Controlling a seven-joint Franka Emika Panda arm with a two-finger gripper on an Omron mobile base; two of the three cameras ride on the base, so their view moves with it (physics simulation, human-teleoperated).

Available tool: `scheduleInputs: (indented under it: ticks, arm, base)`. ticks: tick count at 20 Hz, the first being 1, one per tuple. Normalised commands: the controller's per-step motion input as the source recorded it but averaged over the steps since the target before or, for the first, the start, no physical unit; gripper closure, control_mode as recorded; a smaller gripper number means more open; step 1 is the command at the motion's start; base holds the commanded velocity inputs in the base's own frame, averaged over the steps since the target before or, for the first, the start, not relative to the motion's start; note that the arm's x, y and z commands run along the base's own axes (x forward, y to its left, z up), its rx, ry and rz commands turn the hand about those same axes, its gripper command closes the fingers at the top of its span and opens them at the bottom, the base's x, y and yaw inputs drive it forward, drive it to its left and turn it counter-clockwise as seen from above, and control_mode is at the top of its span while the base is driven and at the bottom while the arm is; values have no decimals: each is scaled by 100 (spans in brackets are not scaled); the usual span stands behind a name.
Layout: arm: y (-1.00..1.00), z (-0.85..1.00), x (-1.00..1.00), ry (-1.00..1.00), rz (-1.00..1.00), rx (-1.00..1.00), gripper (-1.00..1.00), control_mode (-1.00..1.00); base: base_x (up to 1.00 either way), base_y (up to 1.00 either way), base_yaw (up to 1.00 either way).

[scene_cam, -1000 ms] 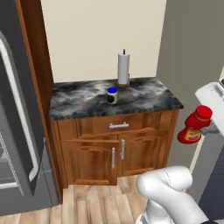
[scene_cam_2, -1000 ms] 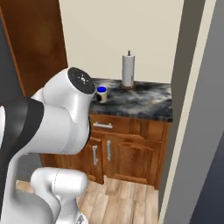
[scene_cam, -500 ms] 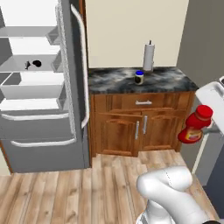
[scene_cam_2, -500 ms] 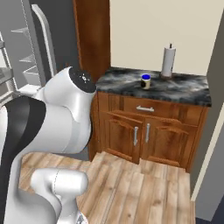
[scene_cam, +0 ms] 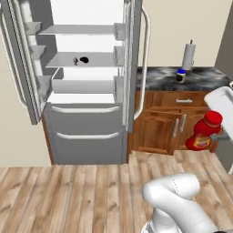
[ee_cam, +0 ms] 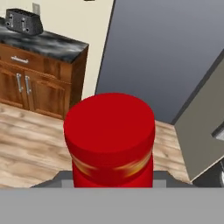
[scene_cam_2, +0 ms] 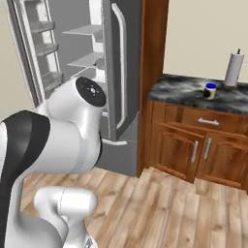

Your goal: Place the ketchup and mayonnaise from the counter to the top shelf of the fridge. If the existing items in the fridge are on the top shelf, move them to other shelves.

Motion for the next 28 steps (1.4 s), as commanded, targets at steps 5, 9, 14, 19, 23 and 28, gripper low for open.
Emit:
scheduleInputs:
  ticks: [5, 9, 14, 19, 23, 28]
  arm:
    - [0, 0, 0, 0, 0, 0, 100, 100]
    - [0, 0, 0, 0, 0, 0, 100, 100]
    - [0, 0, 0, 0, 0, 0, 100, 100]
    - [0, 0, 0, 0, 0, 0, 100, 100]
    - [0, 0, 0, 0, 0, 0, 100, 100]
    - [0, 0, 0, 0, 0, 0, 100, 100]
  base:
    - [45, 100, -1]
    - [56, 100, -13]
    - [90, 100, -36]
    - [100, 90, -43]
    - [100, 70, -31]
    - [62, -35, -4]
